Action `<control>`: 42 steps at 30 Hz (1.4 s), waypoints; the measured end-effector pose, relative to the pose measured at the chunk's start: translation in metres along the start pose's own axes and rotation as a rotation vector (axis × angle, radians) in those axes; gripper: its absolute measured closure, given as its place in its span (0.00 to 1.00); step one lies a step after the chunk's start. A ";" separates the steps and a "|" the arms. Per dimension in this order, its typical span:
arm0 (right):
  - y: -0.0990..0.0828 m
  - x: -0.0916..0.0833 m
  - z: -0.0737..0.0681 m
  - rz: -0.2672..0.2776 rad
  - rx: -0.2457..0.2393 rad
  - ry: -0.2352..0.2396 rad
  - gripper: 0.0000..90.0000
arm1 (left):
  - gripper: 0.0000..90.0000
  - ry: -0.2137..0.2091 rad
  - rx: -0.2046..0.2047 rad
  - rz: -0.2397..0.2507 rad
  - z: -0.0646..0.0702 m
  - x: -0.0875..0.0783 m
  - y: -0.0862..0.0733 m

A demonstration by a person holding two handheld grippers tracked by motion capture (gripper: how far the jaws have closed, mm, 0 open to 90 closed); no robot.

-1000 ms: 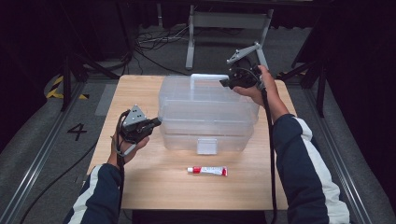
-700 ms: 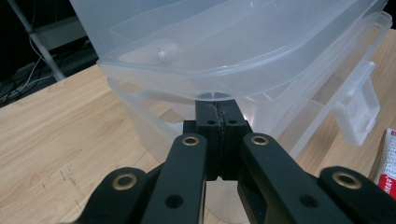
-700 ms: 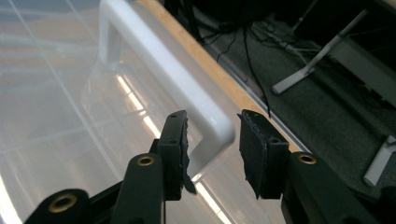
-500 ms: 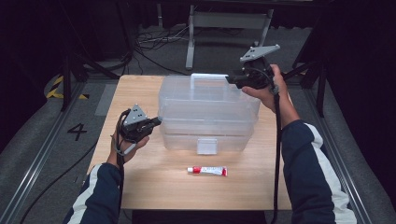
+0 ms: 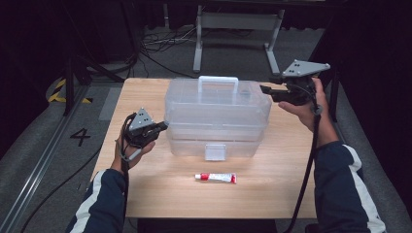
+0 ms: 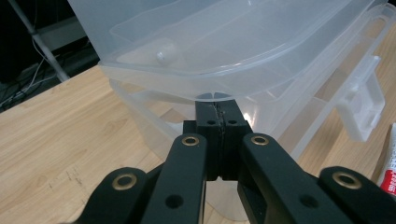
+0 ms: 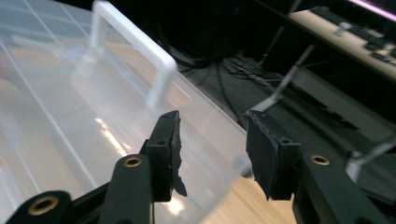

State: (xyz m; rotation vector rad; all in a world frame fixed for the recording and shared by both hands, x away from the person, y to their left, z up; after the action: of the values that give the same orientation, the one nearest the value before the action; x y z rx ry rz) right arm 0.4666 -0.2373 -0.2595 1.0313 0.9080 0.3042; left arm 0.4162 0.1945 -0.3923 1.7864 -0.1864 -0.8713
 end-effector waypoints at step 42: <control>-0.135 0.005 -0.023 -0.039 0.040 0.042 0.48 | 1.00 -0.006 0.006 0.009 -0.001 -0.002 0.009</control>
State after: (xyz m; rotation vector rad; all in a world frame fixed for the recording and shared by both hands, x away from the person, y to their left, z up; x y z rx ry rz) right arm 0.4277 -0.2896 -0.3799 1.0460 0.9743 0.2772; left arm 0.4178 0.1932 -0.3837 1.7877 -0.2017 -0.8706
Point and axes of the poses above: each handheld gripper's, and its own axes: x roughly forward along the jaws, y roughly out of its top, z roughly to its right, the point moved 1 cm from there along x, roughly forward along the jaws, and after that the axes turned 8 degrees about y, right-handed, at the moved point
